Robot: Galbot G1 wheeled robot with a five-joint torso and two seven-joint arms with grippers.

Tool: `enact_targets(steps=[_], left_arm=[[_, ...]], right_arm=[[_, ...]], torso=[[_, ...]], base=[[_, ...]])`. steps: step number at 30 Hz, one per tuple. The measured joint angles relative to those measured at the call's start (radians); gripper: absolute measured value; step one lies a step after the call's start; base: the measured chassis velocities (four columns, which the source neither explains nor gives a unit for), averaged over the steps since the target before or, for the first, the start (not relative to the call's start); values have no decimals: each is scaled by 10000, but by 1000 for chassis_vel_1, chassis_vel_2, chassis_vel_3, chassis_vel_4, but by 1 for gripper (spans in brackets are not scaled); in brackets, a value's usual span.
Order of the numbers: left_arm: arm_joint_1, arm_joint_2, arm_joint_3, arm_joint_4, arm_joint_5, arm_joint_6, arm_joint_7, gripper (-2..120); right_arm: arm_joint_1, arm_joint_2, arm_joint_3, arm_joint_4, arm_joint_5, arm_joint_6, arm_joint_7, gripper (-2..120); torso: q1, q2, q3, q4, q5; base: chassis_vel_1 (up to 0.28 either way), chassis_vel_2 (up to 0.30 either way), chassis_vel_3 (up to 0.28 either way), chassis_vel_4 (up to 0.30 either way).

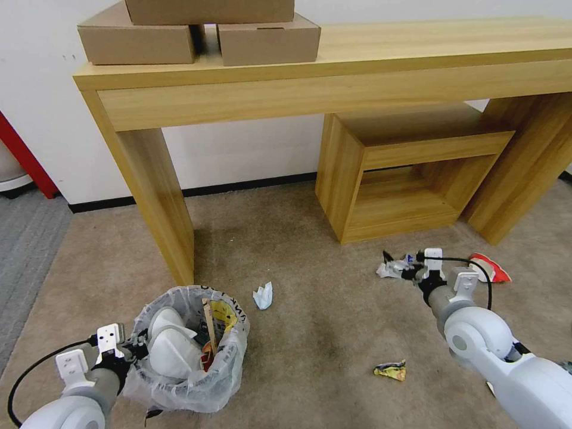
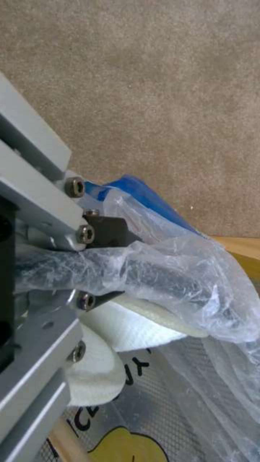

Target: Pick up the trash bin and place the garbage on the floor into it.

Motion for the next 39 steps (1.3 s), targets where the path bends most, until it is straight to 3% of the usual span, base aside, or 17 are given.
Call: enact_targets(steps=[1, 5, 9, 16, 24, 30, 35, 39], left_arm=[[0, 0, 0, 0, 0, 0, 0, 1], [-140, -92, 52, 168, 23, -15, 0, 1], [-237, -149, 102, 317, 56, -23, 3, 1], [-352, -74, 119, 536, 40, -51, 36, 1], [-534, 97, 181, 736, -66, -53, 24, 1], [-650, 215, 218, 903, -119, -53, 13, 1], [-687, 251, 227, 923, -173, -53, 0, 1], [-639, 250, 226, 917, -180, -53, 0, 1]], right_arm=[[0, 0, 0, 0, 0, 0, 0, 100], [-477, -423, -36, 95, 849, -1720, 677, 100], [-842, -564, -77, 319, 1936, -2019, 1697, 100], [-1421, -280, 223, 369, 3030, -2021, 3249, 100], [-1799, 184, 244, 31, 3518, -1146, 3850, 100], [-1923, 467, 238, -261, 3256, -1075, 3839, 100], [-1988, 488, 116, -356, 2656, -1198, 3233, 100], [-2122, 703, 37, -371, 2755, -1139, 3502, 100]], torso=[[0, 0, 0, 0, 0], [0, 0, 0, -2, 0], [0, 0, 0, 0, -1], [0, 0, 0, 0, 0], [0, 0, 0, 0, -1], [0, 0, 0, -2, 0], [0, 0, 0, 0, -3], [1, 0, 0, 0, -1]], base=[[0, 0, 0, 0], [0, 0, 0, 0], [0, 0, 0, 0], [0, 0, 0, 0], [0, 0, 0, 0], [0, 0, 0, 0], [0, 0, 0, 0], [0, 0, 0, 0]])
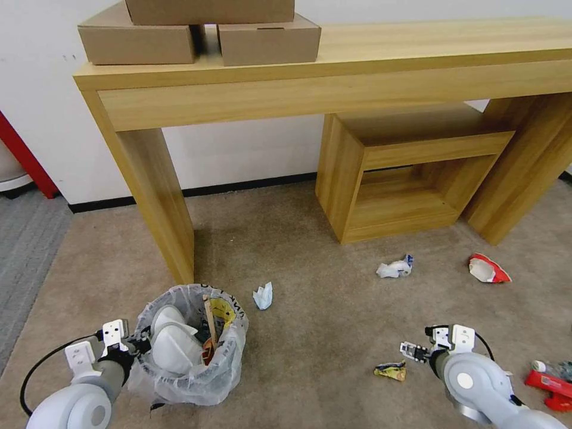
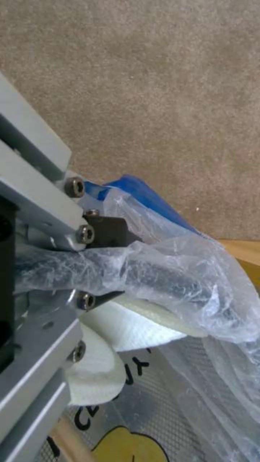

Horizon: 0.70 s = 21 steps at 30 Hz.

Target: Pick up the trash bin and place the garbage on the floor into it.

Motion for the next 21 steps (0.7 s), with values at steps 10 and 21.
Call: enact_targets(steps=[10, 21], left_arm=[[-13, -4, 81, 72, 26, 1, 6, 1], [57, 132, 103, 86, 24, 0, 10, 1]], right_arm=[[-269, 1044, 247, -612, -345, 747, 244, 99], [265, 2704, 542, -1535, -541, 1086, -203, 97]], torso=[[0, 0, 0, -2, -1], [0, 0, 0, -2, 0]], base=[[0, 0, 0, 0], [0, 0, 0, 0]])
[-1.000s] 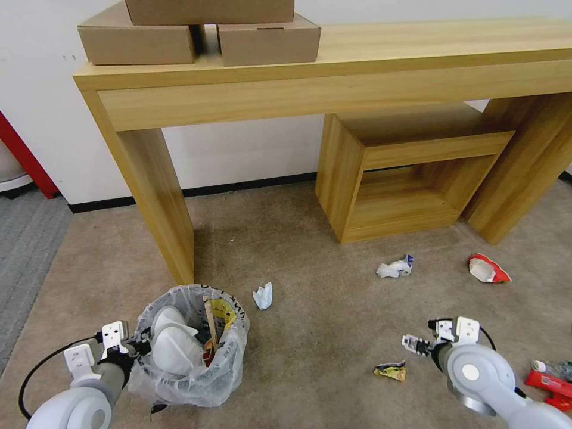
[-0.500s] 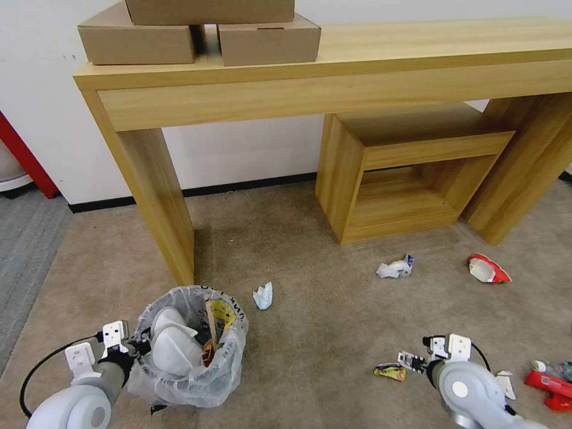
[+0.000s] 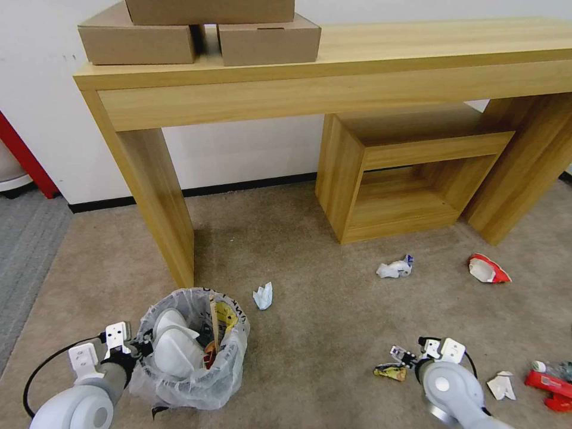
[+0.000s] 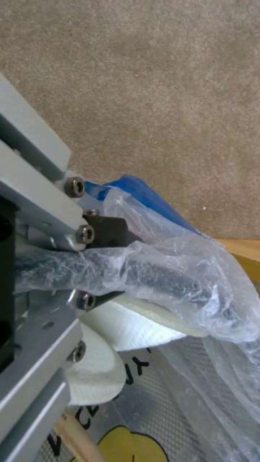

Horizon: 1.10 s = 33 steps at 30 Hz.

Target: Pick up the trash bin and place the garbage on the floor into it.

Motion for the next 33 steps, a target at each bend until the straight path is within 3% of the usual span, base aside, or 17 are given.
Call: enact_targets(steps=[12, 18, 21, 33], left_arm=[[50, -21, -7, 17, 13, -7, -4, 1], [59, 2, -11, 8, 13, -7, -6, 1], [61, -13, -9, 3, 16, -9, -13, 1], [17, -61, 6, -12, 32, -35, -33, 1]], right_arm=[[185, 1967, 529, -816, -762, 470, -553, 91], [267, 2134, 622, -1187, -1092, 674, -826, 89], [304, 2148, 700, -1318, -1176, 701, -888, 80], [337, 2076, 802, -1815, -1243, 769, -892, 63]], torso=[[0, 0, 0, 2, 0], [0, 0, 0, 1, 0], [0, 0, 0, 2, -1], [0, 0, 0, 1, 1]], base=[[0, 0, 0, 0], [0, 0, 0, 0], [0, 0, 0, 0], [0, 0, 0, 0]])
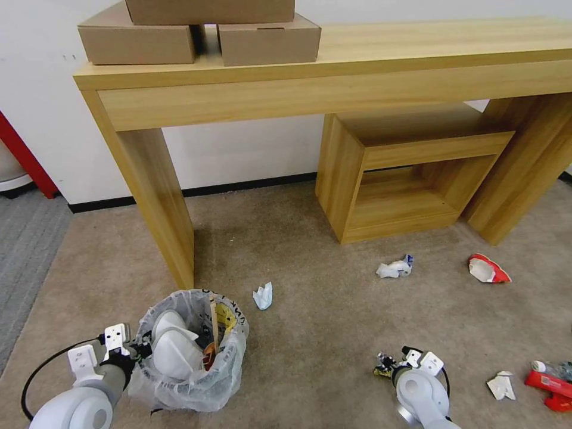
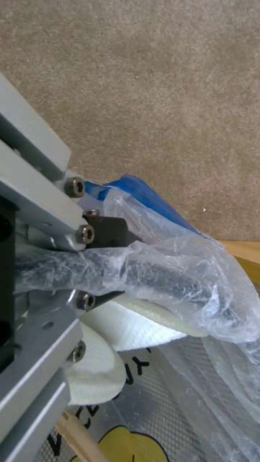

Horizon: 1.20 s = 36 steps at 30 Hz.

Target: Pick up the trash bin and place the garbage on the floor into it.

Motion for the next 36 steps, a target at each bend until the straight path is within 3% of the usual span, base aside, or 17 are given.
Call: enact_targets(steps=[7, 20, 27, 34, 36], left_arm=[[15, -62, 4, -14, 11, -9, -5, 1], [64, -139, -29, -61, 43, -93, 16, 1], [54, -146, -52, -85, 40, -93, 14, 1], [53, -158, -62, -129, 40, -93, 10, 1], [57, -159, -66, -166, 40, -93, 8, 1]], right_arm=[[40, 23, -48, -229, -153, 45, -52, 48], [-53, -257, -242, -20, -725, 110, -374, 0], [-421, -681, -143, 608, -1305, 645, -1456, 0], [-804, -2141, 47, 2374, -1677, 1661, -3201, 0], [-892, -2751, 0, 3027, -1911, 2307, -4240, 0]], torso=[[0, 0, 0, 0, 0], [0, 0, 0, 0, 0], [0, 0, 0, -1, 0], [0, 0, 0, 1, -3], [0, 0, 0, 0, 0]], base=[[0, 0, 0, 0], [0, 0, 0, 0], [0, 0, 0, 0], [0, 0, 0, 0], [0, 0, 0, 0]])
